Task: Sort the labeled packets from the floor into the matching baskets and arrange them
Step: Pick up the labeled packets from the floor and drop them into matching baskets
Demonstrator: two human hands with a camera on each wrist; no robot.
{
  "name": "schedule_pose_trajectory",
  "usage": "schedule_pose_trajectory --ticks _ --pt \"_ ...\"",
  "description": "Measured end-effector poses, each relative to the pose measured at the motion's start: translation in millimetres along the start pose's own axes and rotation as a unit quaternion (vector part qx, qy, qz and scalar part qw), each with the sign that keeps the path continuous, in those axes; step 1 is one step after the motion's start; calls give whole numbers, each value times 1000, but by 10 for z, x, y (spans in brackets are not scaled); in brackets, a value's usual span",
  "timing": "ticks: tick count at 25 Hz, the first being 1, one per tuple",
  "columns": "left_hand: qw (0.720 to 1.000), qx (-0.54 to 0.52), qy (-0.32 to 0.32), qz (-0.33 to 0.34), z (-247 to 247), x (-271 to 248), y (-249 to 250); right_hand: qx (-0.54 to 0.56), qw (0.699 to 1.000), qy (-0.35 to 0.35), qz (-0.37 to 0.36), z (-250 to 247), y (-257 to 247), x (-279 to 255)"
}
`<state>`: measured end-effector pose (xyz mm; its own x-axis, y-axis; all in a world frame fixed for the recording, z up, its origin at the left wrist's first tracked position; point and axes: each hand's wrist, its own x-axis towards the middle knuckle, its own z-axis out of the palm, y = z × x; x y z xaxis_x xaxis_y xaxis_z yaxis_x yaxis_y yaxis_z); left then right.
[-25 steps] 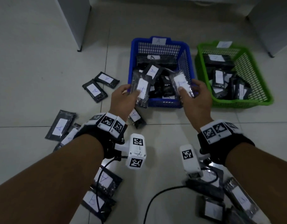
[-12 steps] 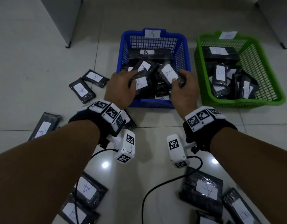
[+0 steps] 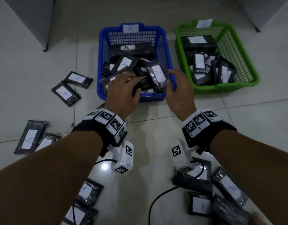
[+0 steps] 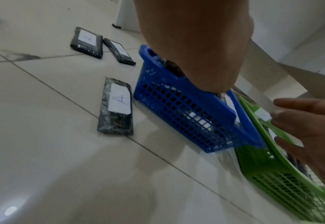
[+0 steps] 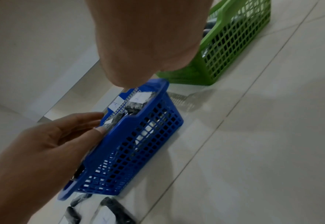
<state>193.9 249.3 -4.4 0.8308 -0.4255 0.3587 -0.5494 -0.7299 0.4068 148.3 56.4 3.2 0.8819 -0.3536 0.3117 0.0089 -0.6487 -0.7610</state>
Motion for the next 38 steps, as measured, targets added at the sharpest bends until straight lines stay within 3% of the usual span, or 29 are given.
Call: schedule_pose_trajectory --ticks 6,12,20,24,27,31,35,38 --pt "993 -42 -68 87 283 -267 878 -114 993 24 20 -943 319 -735" --pt "964 -97 -192 158 711 -805 1728 -227 963 -10 146 -1869 680 -1626" --pt "907 -99 -349 213 1162 -1125 2249 -273 890 3 366 -2254 1181 -2563" --pt "874 -105 -389 271 1323 -1230 2437 -268 875 -18 402 -2273 1416 -2721" --pt "865 -96 -390 302 1399 -1260 2473 -293 863 -42 410 -2270 1442 -2711" --pt "873 -73 -384 291 1439 -1148 2474 -284 890 46 353 -2311 1394 -2603" --pt "877 -92 -409 233 1367 -1025 2388 -297 852 16 431 -2280 1333 -2359" --pt "878 -136 -434 148 1273 -973 2276 -245 852 13 463 -2186 1337 -2264"
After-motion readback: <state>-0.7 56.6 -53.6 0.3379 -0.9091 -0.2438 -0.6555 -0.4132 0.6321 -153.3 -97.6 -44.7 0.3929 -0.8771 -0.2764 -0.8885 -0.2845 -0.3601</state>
